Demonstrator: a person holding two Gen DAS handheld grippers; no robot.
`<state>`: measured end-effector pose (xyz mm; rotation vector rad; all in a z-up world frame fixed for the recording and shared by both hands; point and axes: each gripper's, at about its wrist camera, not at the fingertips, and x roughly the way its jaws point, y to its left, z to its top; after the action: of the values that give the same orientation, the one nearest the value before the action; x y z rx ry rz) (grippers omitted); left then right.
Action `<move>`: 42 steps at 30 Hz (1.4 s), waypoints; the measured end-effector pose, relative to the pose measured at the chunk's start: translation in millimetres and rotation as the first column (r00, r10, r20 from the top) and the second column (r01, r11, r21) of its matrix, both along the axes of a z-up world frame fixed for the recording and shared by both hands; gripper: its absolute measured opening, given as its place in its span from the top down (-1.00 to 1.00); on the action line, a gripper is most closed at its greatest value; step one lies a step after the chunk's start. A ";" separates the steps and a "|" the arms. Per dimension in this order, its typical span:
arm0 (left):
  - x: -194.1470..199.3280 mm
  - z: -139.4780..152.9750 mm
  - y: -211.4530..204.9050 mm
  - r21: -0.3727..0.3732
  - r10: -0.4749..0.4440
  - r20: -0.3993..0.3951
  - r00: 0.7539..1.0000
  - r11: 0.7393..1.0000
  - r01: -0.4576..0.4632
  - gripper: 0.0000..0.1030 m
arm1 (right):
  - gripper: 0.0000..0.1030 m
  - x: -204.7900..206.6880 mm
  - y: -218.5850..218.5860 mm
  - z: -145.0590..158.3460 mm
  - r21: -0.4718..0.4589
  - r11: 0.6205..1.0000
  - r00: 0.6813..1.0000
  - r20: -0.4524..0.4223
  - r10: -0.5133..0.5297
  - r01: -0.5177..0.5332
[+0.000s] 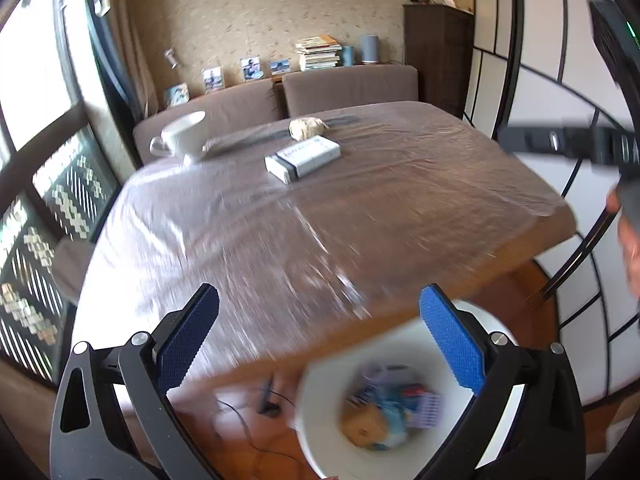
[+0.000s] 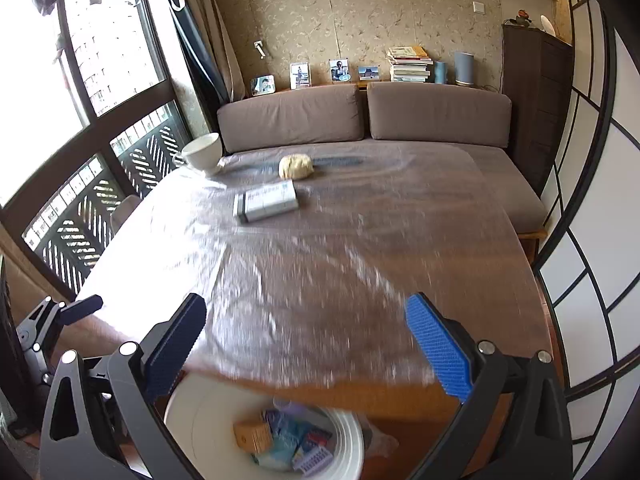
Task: Collect trash
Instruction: 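Raise both open tools back over the table, then grasp the white medicine box with the left tool while the right tool grasps the bread lump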
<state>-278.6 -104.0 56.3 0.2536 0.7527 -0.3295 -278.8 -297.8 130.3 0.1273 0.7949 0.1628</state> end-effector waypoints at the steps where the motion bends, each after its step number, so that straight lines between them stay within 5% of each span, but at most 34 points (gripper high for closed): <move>1: 13.5 0.9 0.6 0.016 -0.021 0.005 1.000 1.000 0.021 -0.97 | -0.91 9.8 3.3 3.1 -0.001 1.000 1.000 0.000 -0.001 0.001; 14: 144.5 -18.3 -13.0 0.033 -0.218 -0.064 0.974 0.975 0.220 -0.96 | -0.91 191.3 43.1 -29.1 -0.140 0.989 0.995 -0.089 0.036 -0.049; 20: 189.9 -28.1 -22.7 0.034 -0.261 -0.096 0.961 0.964 0.265 -0.96 | -0.66 251.5 53.7 -60.9 -0.179 0.973 0.981 -0.149 0.121 -0.147; 28: 223.4 -37.5 -39.1 0.017 -0.340 -0.136 0.930 0.938 0.346 -0.94 | -0.61 298.3 61.3 -85.9 -0.159 0.960 0.962 -0.190 0.198 -0.229; 36: 237.2 -48.5 -45.0 -0.003 -0.363 -0.174 0.915 0.930 0.369 -0.48 | -0.43 317.2 70.8 -98.1 -0.137 0.949 0.945 -0.207 0.252 -0.283; 42: 236.5 -47.9 -47.1 -0.040 -0.380 -0.194 0.904 0.924 0.380 -0.04 | 0.02 317.7 69.6 -99.5 -0.099 0.946 0.939 -0.192 0.285 -0.307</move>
<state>-42.1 -151.1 8.4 0.3710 0.8999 -0.7354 39.0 -228.2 30.8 -0.1031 0.9964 0.3898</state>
